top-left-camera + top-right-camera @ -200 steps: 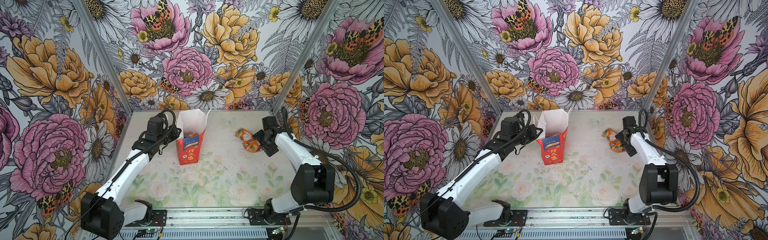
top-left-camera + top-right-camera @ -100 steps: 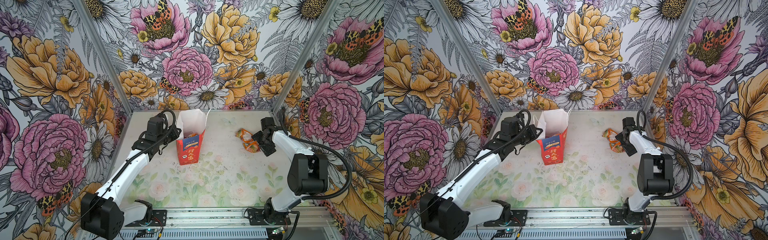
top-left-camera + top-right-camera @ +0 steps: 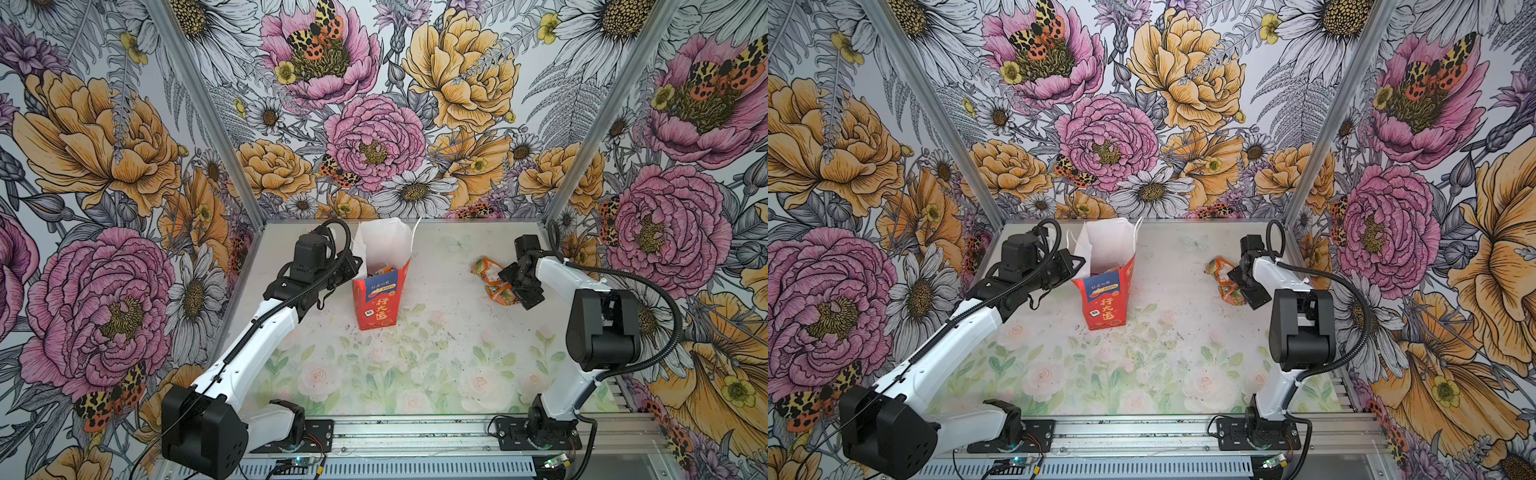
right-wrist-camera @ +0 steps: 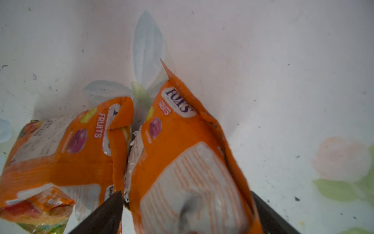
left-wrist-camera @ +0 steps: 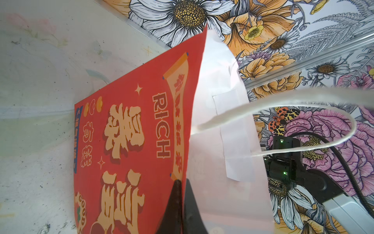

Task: Place the snacks into the paper bag
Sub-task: 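Lower the right gripper onto an orange Fox's packet and close it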

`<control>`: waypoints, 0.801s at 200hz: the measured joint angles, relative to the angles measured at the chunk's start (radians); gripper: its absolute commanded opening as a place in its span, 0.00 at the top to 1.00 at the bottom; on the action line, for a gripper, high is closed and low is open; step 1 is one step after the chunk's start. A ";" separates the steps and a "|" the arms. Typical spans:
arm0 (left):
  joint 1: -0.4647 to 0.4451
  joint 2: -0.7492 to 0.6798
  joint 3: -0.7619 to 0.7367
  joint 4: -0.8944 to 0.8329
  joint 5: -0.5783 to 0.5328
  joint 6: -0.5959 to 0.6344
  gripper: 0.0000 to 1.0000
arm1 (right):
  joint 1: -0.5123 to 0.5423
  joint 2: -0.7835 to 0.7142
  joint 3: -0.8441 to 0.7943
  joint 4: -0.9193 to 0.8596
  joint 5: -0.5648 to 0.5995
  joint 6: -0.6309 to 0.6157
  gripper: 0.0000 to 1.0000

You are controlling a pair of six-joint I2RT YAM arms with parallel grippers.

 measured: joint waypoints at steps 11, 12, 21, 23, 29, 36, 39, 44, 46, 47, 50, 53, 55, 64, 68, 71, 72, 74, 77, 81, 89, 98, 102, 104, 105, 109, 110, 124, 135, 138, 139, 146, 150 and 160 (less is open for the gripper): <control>0.000 0.000 0.000 0.000 0.000 0.000 1.00 | 0.000 0.015 0.003 0.007 0.000 0.000 0.08; 0.000 0.000 0.000 0.000 0.000 0.000 1.00 | 0.000 0.016 0.003 0.008 0.000 0.000 0.08; 0.001 0.000 0.000 0.000 -0.001 0.000 1.00 | 0.000 0.027 0.003 0.011 -0.001 -0.001 0.10; 0.001 0.000 0.000 0.000 -0.002 0.000 1.00 | 0.000 0.028 0.003 0.011 -0.001 -0.002 0.10; 0.001 0.000 0.000 0.000 -0.003 0.000 1.00 | 0.000 0.033 0.003 0.015 -0.001 -0.004 0.12; 0.001 0.000 0.000 0.000 -0.003 0.000 1.00 | 0.000 0.037 0.003 0.021 -0.002 -0.007 0.14; 0.001 0.000 0.000 0.000 -0.003 0.000 1.00 | 0.000 0.038 0.003 0.023 -0.002 -0.006 0.15; 0.001 0.000 0.000 0.000 -0.003 0.000 1.00 | 0.000 0.039 0.002 0.026 -0.004 -0.010 0.16; 0.001 0.000 0.000 0.000 -0.003 0.000 1.00 | 0.000 0.040 0.003 0.028 -0.005 -0.009 0.17; 0.001 0.000 0.000 0.000 -0.003 0.000 1.00 | 0.000 0.040 0.002 0.028 -0.005 -0.009 0.17; 0.001 0.000 0.000 0.000 -0.003 0.000 1.00 | 0.000 0.040 0.002 0.030 -0.005 -0.013 0.18; 0.001 0.000 0.000 0.000 -0.004 0.000 1.00 | 0.000 0.040 0.002 0.032 -0.006 -0.010 0.19; 0.001 0.000 0.000 0.000 -0.004 0.000 1.00 | 0.000 0.040 0.002 0.033 -0.006 -0.013 0.20; 0.001 0.000 0.000 0.000 -0.005 0.000 1.00 | 0.000 0.040 -0.001 0.041 -0.008 -0.016 0.22; 0.001 0.000 0.000 0.000 -0.006 0.000 1.00 | 0.000 0.040 -0.003 0.045 -0.009 -0.016 0.23; 0.001 0.000 0.000 0.000 -0.006 0.000 1.00 | 0.000 0.039 -0.006 0.049 -0.008 -0.018 0.25; 0.001 0.000 0.000 0.000 -0.006 0.000 1.00 | 0.000 0.039 -0.007 0.050 -0.009 -0.017 0.25; 0.001 0.000 0.000 0.000 -0.006 0.000 1.00 | 0.000 0.039 -0.009 0.051 -0.009 -0.018 0.26; 0.001 0.000 0.000 0.000 -0.006 0.000 1.00 | 0.000 0.039 -0.011 0.054 -0.008 -0.021 0.27; 0.001 0.000 0.000 0.000 -0.006 0.000 1.00 | 0.000 0.039 -0.016 0.058 -0.008 -0.020 0.30; 0.001 0.000 0.000 0.000 -0.006 0.000 1.00 | 0.000 0.037 -0.025 0.068 -0.008 -0.029 0.36; 0.001 0.000 0.000 0.000 -0.006 0.000 1.00 | 0.000 0.032 -0.037 0.079 -0.009 -0.028 0.43; 0.001 0.000 0.000 0.000 -0.006 0.000 1.00 | 0.000 0.029 -0.043 0.084 -0.011 -0.039 0.47; 0.001 0.000 0.000 0.000 -0.006 0.000 1.00 | 0.000 0.026 -0.046 0.087 -0.012 -0.033 0.49; 0.001 0.000 0.000 0.000 -0.006 0.000 1.00 | 0.000 0.026 -0.047 0.088 -0.012 -0.031 0.50; 0.001 0.000 0.000 0.000 -0.006 0.000 1.00 | 0.000 0.021 -0.052 0.092 -0.014 -0.042 0.53; 0.001 0.000 0.000 0.000 -0.006 0.000 1.00 | 0.000 0.020 -0.053 0.092 -0.015 -0.041 0.54; 0.001 0.000 0.000 0.000 -0.006 0.000 1.00 | 0.000 0.002 -0.071 0.106 -0.023 -0.048 0.62; 0.001 0.000 0.000 0.000 -0.006 0.000 1.00 | 0.000 -0.016 -0.083 0.116 -0.028 -0.056 0.68; 0.001 0.000 0.000 0.000 -0.006 0.000 1.00 | 0.000 -0.020 -0.085 0.118 -0.030 -0.057 0.69; 0.001 0.000 0.000 0.000 -0.006 0.000 1.00 | 0.000 -0.022 -0.087 0.119 -0.031 -0.056 0.70; 0.001 0.000 0.000 0.000 -0.006 0.000 1.00 | 0.000 -0.030 -0.092 0.122 -0.035 -0.060 0.74; 0.001 0.000 0.000 0.000 -0.006 0.000 1.00 | 0.000 -0.035 -0.095 0.121 -0.037 -0.068 0.77; 0.001 0.000 0.000 0.000 -0.006 0.000 1.00 | 0.000 -0.045 -0.101 0.124 -0.043 -0.072 0.81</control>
